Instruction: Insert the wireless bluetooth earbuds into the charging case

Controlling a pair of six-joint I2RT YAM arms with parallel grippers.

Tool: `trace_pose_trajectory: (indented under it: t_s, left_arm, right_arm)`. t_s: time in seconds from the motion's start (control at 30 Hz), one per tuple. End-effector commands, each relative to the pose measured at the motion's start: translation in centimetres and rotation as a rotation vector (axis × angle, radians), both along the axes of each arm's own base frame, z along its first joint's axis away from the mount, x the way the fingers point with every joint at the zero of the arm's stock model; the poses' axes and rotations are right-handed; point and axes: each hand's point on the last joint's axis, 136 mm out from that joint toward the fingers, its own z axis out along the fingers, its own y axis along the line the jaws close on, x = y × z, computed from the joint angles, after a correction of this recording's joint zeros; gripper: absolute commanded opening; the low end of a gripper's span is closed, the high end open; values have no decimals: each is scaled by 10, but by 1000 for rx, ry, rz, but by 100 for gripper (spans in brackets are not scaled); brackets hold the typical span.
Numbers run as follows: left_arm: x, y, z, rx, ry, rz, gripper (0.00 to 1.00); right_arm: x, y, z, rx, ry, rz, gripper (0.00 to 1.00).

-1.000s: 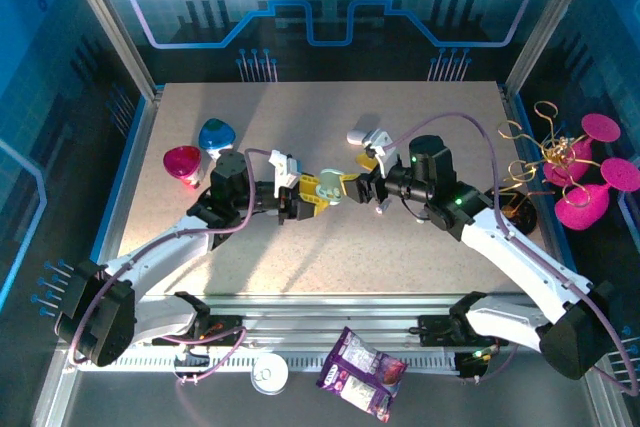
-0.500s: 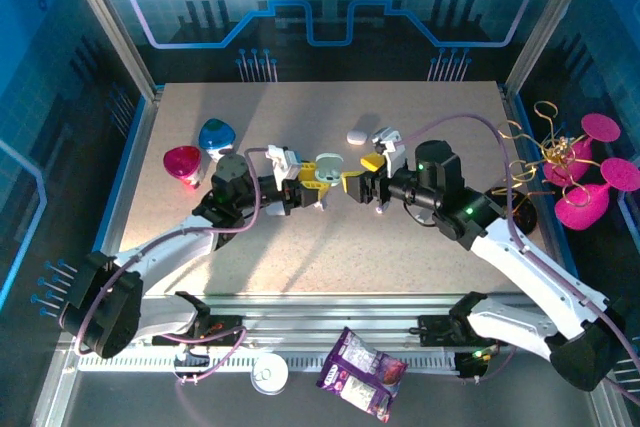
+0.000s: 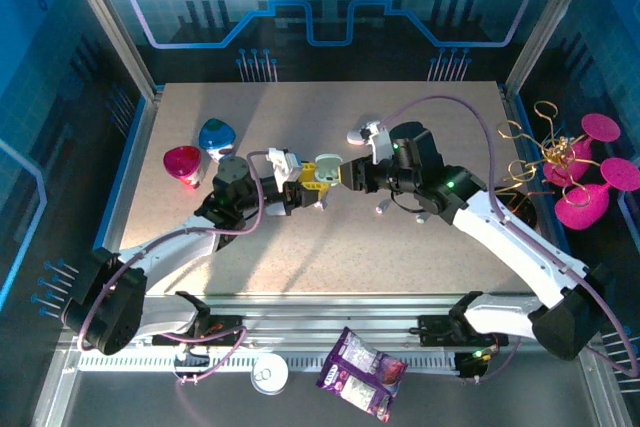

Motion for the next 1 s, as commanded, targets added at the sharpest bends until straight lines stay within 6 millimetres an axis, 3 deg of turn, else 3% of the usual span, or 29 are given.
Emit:
trace_pose_trajectory:
  t_s: [0.0, 0.13, 0.97]
  left_arm:
    - [-5, -2, 0, 5, -29, -22, 33]
    - [-5, -2, 0, 5, -32, -25, 33]
    - [-8, -4, -3, 12, -25, -47, 33]
  right_arm:
    - [-5, 6, 7, 11, 25, 25, 32]
    - [-4, 9, 3, 6, 43, 36, 28]
    - [-5, 27, -9, -54, 68, 111, 27]
